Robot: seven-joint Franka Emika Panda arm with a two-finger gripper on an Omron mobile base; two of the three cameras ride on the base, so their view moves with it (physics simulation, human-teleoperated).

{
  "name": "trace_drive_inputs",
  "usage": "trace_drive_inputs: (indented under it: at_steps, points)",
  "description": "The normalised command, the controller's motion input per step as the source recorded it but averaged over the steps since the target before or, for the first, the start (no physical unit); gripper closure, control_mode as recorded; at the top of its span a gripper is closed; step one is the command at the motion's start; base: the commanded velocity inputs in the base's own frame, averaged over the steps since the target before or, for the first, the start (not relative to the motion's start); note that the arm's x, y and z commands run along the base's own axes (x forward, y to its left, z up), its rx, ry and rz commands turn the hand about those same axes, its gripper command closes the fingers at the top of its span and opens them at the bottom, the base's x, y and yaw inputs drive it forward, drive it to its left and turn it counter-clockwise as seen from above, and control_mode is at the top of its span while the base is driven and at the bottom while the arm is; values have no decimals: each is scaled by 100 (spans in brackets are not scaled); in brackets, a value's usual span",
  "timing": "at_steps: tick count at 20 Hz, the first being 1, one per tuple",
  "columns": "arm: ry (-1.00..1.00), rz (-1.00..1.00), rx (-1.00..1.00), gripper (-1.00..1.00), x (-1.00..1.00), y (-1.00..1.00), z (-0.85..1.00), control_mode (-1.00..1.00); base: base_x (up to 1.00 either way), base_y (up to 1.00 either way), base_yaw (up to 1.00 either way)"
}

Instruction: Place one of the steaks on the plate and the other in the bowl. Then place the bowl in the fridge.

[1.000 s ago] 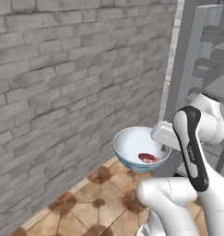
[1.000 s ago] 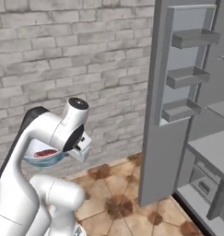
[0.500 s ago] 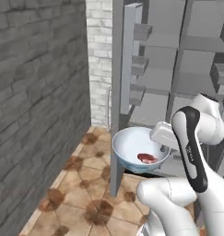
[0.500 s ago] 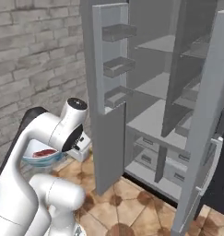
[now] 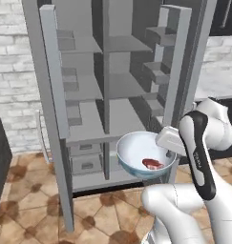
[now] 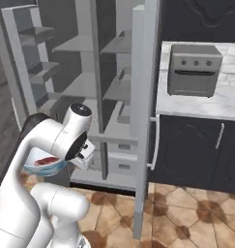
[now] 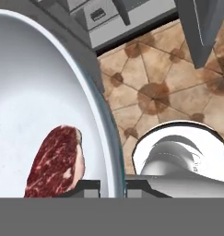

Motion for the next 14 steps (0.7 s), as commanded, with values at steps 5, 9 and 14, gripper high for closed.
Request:
trace_drive_inputs:
  at_steps: [5, 9, 14]
  points:
    - [0, 0, 0, 100, 0, 0, 0, 100, 62, 56, -70]
    - [0, 0, 0, 100, 0, 0, 0, 100, 20, 91, -37]
    - [0, 0, 0, 100, 0, 0, 0, 100, 16, 65, -26]
